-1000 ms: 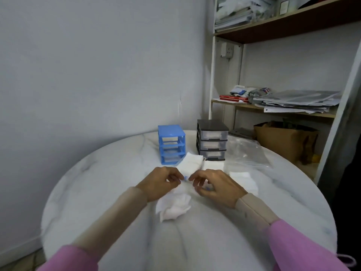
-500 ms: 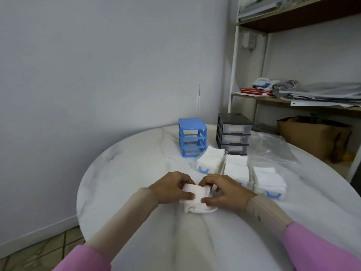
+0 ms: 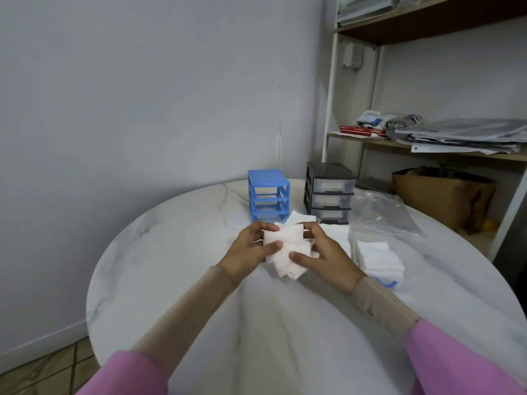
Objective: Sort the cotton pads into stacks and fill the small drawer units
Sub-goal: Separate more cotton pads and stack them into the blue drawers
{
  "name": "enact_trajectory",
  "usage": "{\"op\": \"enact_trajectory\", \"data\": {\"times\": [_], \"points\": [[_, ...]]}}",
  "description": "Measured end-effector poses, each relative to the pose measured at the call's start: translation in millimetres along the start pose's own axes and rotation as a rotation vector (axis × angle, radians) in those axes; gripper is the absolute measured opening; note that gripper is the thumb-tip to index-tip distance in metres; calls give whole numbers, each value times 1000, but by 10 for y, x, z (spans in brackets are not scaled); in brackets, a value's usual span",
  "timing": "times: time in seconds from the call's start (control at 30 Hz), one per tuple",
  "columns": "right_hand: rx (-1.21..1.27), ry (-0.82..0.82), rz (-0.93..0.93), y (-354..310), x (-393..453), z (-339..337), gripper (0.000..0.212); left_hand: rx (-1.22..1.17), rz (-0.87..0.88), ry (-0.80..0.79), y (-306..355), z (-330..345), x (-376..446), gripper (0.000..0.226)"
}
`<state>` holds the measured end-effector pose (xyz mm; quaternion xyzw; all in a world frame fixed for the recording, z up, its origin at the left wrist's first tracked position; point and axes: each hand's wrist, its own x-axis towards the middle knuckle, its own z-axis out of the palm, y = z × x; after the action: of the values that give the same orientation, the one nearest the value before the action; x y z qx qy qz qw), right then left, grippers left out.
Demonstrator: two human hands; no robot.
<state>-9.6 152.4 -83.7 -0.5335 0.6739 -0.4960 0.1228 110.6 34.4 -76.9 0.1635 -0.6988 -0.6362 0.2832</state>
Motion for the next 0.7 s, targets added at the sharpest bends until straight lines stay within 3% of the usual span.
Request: {"op": "enact_trajectory", "data": {"times": [0.17,0.27,0.33,0.47,0.7], "points": [[58,71,-13,20,100,-20,23,-145,-23,58,16,112,95,21],[165,136,-8,65,185,-47,30,-335,-76,68,53,156,174,13],[191,145,11,119,242,-93,33,-390,-114,79,43,182,241,25],[222,77,-2,221,270,-184,23,-317,-68,138,-7,222,311,8],[232,85,-20,230,196,-129,17,-354,-46,111,-57,192,362,19]]}}
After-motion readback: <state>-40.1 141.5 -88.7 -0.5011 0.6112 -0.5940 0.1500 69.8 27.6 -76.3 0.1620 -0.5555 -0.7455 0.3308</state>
